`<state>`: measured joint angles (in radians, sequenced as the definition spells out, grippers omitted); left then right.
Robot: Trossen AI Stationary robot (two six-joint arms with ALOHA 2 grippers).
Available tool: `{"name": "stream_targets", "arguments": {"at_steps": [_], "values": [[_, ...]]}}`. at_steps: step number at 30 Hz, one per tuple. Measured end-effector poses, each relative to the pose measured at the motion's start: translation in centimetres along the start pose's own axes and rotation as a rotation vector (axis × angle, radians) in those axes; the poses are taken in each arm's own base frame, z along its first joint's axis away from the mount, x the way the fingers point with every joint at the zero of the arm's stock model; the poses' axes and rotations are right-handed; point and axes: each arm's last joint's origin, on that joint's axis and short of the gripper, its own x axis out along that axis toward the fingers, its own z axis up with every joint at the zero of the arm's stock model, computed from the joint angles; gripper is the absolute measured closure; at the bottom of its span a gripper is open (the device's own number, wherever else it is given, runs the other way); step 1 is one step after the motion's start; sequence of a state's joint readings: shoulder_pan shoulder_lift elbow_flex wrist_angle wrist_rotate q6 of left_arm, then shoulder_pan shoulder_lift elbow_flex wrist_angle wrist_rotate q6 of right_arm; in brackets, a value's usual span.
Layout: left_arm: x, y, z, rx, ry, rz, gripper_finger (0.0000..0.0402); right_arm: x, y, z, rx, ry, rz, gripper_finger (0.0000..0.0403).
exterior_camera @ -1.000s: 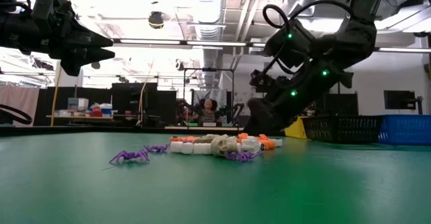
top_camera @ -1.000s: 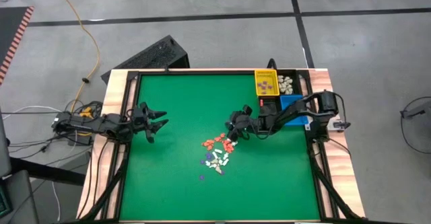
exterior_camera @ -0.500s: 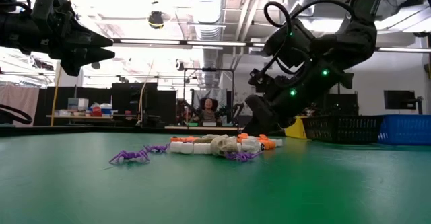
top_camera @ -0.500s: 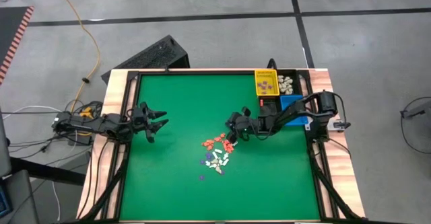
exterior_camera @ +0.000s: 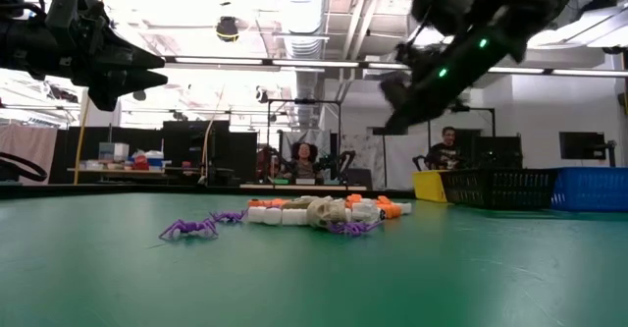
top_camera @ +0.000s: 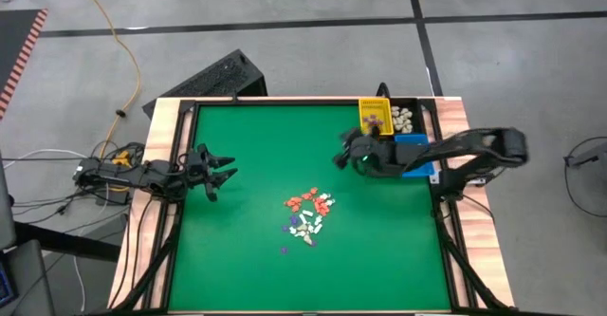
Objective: Sort Halloween decoration
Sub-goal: Put the purple spider toy into the yellow basket, then put the orange skeleton toy into the bottom black basket
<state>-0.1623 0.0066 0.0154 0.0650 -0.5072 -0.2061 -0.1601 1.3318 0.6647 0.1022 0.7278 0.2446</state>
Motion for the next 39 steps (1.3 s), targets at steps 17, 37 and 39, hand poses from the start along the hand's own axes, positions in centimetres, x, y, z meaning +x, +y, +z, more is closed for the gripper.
{"name": "stream_targets", "arguments": {"at_steps": [17, 37, 39], "values": [[0.0, 0.0, 0.0, 0.000, -0.001, 0.001, 0.0223, 2.3, -10.1, -0.2, 0.230, 0.228, -0.307, 0.0285], [0.0, 0.0, 0.0, 0.000, 0.000, 0.000, 0.0223, 1.2, -1.0, 1.6, 0.066, 0.050, 0.733, 0.0204], [0.0, 0.0, 0.0, 0.000, -0.001, 0.002, 0.0223, 0.6, 1.2, 1.2, -0.001, 0.006, 0.808, 0.0205]]}}
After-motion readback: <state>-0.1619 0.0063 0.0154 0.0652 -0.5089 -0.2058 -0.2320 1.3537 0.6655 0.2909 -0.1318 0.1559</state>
